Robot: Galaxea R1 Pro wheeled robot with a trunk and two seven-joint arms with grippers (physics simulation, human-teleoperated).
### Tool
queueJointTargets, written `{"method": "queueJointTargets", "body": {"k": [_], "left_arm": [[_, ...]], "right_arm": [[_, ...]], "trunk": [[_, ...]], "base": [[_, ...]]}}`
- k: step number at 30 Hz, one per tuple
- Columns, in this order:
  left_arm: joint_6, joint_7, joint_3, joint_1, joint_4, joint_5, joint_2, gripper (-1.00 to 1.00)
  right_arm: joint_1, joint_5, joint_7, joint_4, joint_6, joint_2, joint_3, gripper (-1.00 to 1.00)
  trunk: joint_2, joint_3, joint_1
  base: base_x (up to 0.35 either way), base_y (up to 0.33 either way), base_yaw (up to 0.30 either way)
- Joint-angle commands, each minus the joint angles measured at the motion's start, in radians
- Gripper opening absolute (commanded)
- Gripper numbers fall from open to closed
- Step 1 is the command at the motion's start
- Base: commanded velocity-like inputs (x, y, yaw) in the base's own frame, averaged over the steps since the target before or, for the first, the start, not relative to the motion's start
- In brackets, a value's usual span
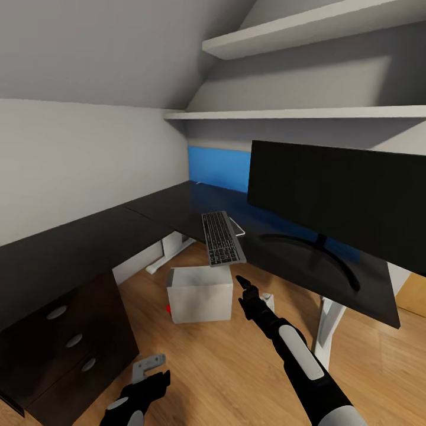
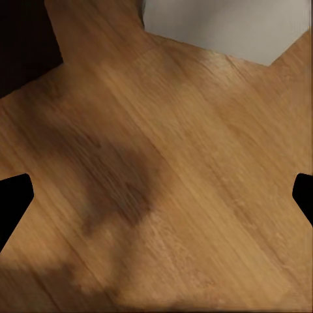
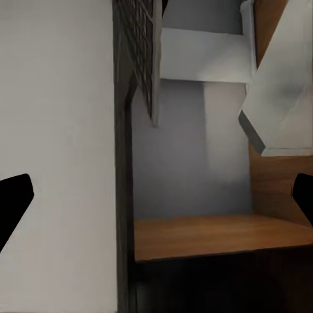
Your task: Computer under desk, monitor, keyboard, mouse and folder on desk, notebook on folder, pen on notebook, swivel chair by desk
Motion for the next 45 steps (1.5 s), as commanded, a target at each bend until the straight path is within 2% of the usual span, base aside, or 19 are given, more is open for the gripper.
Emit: {"method": "queueJointTargets", "body": {"k": [1,25,45], "left_arm": [[0.002,0.008,-0.006,-0.001,-0.001,0.011,0.001,1.00],[0.003,-0.004,-0.016,-0.001,0.013,0.012,0.002,1.00],[0.001,-0.006,-0.016,-0.001,0.020,0.013,0.004,1.00]], "right_arm": [[0.000,-0.006,0.002,-0.006,0.002,0.000,0.000,1.00],[0.000,-0.004,-0.002,-0.011,0.003,0.000,0.000,1.00],[0.000,-0.004,-0.003,-0.008,0.003,0.001,-0.001,1.00]], "trunk": [[0.000,-0.001,0.000],[0.000,-0.001,0.000],[0.000,-0.001,0.000]], "base": [[0.000,0.000,0.000],[0.048,0.000,0.000],[0.132,0.000,0.000]]}}
